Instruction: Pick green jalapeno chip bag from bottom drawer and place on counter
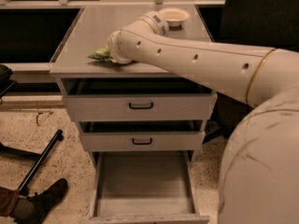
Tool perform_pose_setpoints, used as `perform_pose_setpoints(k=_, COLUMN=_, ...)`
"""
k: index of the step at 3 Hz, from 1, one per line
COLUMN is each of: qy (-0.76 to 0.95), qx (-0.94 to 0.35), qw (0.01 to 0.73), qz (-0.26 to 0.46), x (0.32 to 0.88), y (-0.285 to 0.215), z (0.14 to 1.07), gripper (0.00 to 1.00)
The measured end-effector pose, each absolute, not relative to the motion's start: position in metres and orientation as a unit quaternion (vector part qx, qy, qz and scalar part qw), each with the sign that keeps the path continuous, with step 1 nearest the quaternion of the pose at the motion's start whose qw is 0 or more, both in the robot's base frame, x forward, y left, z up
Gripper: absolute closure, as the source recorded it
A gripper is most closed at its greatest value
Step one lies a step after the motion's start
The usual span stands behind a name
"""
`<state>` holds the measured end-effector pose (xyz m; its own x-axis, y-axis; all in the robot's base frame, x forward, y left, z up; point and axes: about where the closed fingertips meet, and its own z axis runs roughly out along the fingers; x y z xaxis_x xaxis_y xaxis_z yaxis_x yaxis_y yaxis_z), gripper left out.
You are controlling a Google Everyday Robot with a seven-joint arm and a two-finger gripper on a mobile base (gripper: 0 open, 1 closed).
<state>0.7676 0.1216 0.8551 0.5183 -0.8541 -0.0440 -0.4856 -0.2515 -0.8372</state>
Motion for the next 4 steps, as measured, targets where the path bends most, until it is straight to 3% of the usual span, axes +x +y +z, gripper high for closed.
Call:
perform_pose_setpoints(k=3, qy=0.44, qx=-0.761, qw=0.425, qz=-0.217, x=0.7676, y=0.1216, z=0.8551, gripper=0.08)
perform_pose_setpoints(k=4, qy=0.44, qx=-0.761, qw=0.425, qz=-0.217, x=0.7676, y=0.1217, z=0.855, gripper=0.0)
